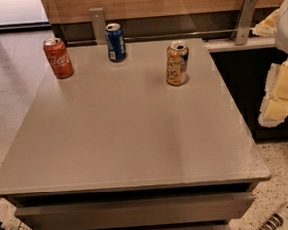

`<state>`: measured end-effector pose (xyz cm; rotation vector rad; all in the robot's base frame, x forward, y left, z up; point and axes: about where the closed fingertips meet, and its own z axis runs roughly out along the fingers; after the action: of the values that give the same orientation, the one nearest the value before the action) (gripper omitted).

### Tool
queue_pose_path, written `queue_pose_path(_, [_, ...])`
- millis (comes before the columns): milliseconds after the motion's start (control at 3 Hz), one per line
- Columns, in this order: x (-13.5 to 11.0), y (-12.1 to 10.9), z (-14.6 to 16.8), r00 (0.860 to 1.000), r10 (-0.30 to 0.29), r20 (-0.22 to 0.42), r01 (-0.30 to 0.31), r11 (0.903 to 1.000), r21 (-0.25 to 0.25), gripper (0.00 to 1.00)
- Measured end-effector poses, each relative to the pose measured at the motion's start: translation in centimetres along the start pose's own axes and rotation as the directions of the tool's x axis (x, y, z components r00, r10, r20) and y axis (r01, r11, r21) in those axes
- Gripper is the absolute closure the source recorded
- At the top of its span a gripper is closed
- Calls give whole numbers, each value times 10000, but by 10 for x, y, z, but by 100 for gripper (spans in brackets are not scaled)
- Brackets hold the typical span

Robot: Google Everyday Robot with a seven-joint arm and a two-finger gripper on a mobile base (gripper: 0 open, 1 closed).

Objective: Pick orange can

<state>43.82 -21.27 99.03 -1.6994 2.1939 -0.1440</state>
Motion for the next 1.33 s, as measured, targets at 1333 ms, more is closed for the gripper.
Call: queue_pose_path(1333, [14, -108, 22, 9303, 1198, 3467, -1832, 9706, 1563, 0])
